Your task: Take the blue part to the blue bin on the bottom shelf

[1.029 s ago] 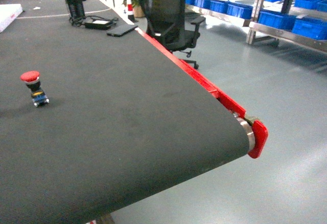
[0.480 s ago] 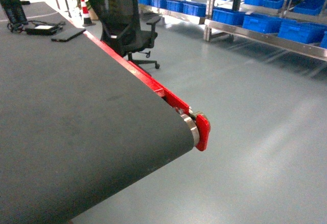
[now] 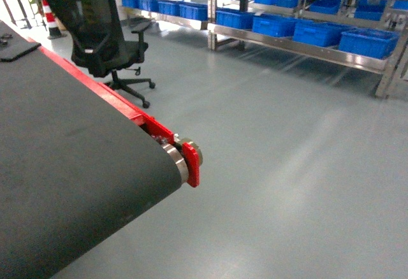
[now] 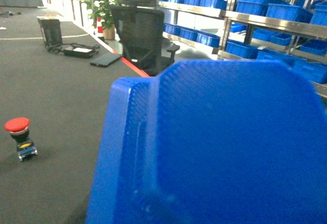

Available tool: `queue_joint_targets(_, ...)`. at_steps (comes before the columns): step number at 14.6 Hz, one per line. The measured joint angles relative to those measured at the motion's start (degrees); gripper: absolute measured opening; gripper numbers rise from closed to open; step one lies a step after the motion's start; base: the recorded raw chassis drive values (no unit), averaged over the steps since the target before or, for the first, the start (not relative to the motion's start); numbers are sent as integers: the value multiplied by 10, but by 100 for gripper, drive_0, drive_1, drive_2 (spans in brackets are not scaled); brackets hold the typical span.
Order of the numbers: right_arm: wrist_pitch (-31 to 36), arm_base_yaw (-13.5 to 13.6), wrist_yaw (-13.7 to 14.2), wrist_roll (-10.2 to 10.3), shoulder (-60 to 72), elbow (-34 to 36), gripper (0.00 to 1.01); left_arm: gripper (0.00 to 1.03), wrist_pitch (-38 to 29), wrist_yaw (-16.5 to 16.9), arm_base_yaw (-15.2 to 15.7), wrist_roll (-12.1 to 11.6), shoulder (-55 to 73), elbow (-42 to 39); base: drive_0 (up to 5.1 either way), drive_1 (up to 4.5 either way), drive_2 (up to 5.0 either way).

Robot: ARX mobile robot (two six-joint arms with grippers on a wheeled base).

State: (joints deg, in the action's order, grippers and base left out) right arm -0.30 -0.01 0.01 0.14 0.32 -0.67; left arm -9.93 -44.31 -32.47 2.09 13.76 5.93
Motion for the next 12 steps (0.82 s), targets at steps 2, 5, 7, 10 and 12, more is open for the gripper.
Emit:
queue_joint_targets(2, 0, 0, 0, 0, 0, 0, 98, 44, 0, 0, 0, 0, 0, 0, -164, -164, -164)
queue_joint_targets(5, 0, 0, 0, 0, 0, 0, 98, 44, 0, 0, 0, 0, 0, 0, -164, -164, -164)
queue_joint_targets(7, 0, 0, 0, 0, 0, 0, 98, 44, 0, 0, 0, 0, 0, 0, -163, -163, -163)
queue_joint_targets(10, 0, 0, 0, 0, 0, 0, 98, 44, 0, 0, 0, 0, 0, 0, -160, -160, -160)
queue_joint_targets(12, 0, 0, 0, 0, 0, 0, 98, 44, 0, 0, 0, 0, 0, 0, -159, -159, -159)
